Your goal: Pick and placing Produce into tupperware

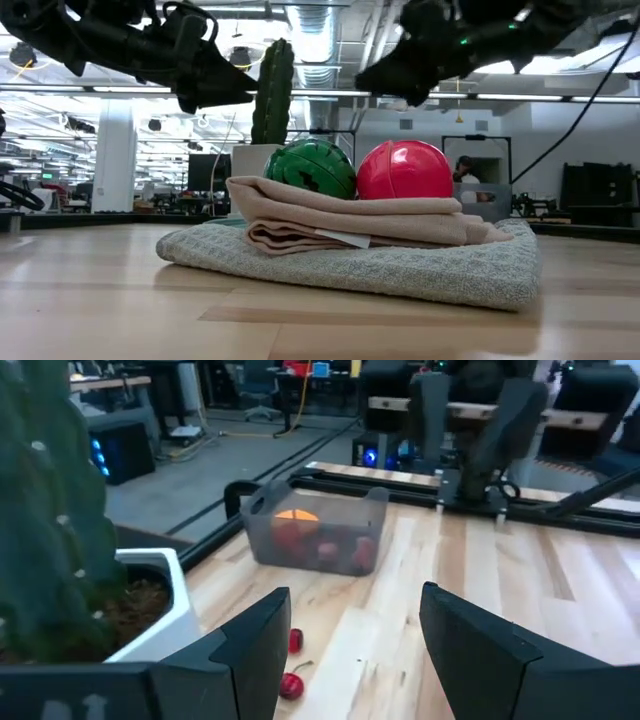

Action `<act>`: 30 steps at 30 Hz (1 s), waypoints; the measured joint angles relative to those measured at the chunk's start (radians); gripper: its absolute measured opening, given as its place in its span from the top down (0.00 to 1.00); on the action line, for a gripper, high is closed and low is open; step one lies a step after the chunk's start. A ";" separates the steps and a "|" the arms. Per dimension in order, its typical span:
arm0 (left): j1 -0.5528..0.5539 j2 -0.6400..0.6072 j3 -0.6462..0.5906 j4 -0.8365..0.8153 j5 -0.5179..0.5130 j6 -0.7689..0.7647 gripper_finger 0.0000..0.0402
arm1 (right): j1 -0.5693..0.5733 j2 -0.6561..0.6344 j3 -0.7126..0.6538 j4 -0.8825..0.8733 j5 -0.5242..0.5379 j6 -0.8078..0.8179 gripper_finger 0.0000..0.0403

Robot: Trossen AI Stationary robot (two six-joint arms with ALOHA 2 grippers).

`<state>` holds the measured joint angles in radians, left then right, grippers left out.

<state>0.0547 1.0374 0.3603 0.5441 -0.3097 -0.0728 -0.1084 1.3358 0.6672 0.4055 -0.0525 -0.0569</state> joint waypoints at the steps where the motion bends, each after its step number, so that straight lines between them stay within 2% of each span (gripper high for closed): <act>1: 0.000 0.000 0.000 -0.001 -0.009 -0.010 0.47 | -0.009 0.019 0.024 -0.040 0.031 0.019 0.66; 6: 0.000 0.000 0.000 -0.011 -0.037 -0.032 0.47 | -0.086 0.127 0.189 -0.322 0.062 0.087 0.66; 8: 0.000 0.000 0.000 -0.018 -0.037 -0.032 0.47 | -0.109 0.174 0.251 -0.385 0.062 0.058 0.64; 14: -0.001 0.000 -0.001 -0.022 -0.036 -0.046 0.47 | -0.138 0.345 0.416 -0.565 0.004 -0.026 0.47; 16: -0.003 0.000 -0.024 0.030 -0.037 -0.042 0.47 | -0.140 0.393 0.463 -0.614 0.001 -0.044 0.41; 22: -0.004 -0.009 -0.186 0.290 -0.037 -0.030 0.47 | -0.120 0.492 0.523 -0.637 -0.003 -0.109 0.37; 30: -0.019 -0.046 -0.220 0.259 -0.028 -0.009 0.47 | -0.120 0.536 0.538 -0.639 -0.002 -0.161 0.37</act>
<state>0.0353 0.9913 0.1402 0.8030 -0.3374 -0.0816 -0.2285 1.8718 1.2056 -0.2335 -0.0544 -0.2181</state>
